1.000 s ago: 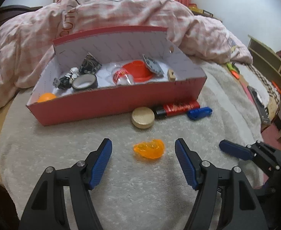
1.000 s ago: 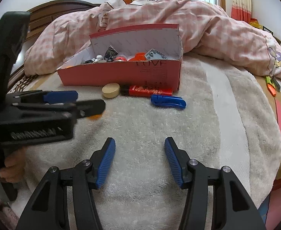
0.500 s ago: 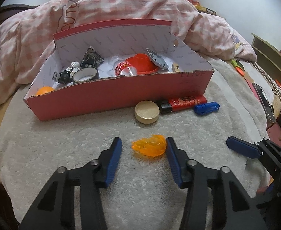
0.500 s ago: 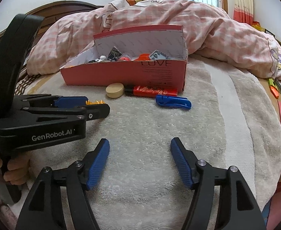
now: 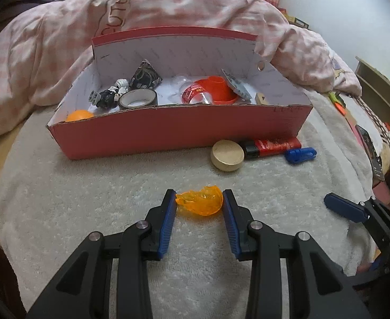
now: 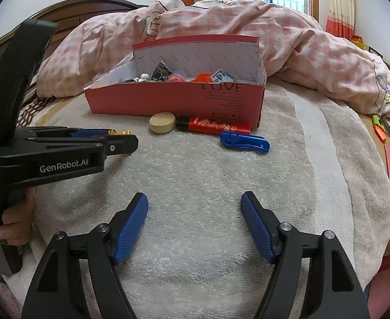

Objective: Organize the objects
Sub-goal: 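Grasp the orange jelly piece with the left tool while the right tool grasps the blue clip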

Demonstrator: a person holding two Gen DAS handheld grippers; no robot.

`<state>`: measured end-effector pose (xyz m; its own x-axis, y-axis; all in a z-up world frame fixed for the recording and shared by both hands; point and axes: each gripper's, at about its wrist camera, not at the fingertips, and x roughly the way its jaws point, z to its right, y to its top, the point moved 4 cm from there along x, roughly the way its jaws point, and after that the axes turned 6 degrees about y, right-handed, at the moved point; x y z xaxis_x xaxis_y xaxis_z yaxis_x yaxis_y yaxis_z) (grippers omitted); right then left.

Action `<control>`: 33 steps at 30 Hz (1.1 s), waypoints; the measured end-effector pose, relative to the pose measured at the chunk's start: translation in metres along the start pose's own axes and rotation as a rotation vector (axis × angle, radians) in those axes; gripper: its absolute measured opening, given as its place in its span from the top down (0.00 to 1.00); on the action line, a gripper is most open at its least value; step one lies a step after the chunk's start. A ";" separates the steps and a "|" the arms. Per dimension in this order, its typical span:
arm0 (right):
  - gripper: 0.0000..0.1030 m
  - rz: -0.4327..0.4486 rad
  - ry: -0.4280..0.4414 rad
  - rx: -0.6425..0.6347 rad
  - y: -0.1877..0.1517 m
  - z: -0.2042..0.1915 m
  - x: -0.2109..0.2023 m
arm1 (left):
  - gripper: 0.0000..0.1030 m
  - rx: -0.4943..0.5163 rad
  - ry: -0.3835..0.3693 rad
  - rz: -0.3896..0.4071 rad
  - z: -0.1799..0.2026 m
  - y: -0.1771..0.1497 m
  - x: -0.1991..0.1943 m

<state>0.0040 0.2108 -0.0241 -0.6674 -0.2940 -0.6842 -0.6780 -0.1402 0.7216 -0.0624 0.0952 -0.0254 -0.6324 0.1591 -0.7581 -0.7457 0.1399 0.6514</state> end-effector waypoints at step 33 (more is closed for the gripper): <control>0.51 0.039 -0.200 0.212 0.039 0.049 0.034 | 0.66 -0.008 -0.016 0.020 -0.001 -0.003 0.000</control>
<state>-0.0600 0.2419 -0.0241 -0.7271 -0.1001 -0.6792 -0.6861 0.0745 0.7236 -0.0600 0.0938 -0.0275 -0.6435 0.1778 -0.7445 -0.7349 0.1287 0.6659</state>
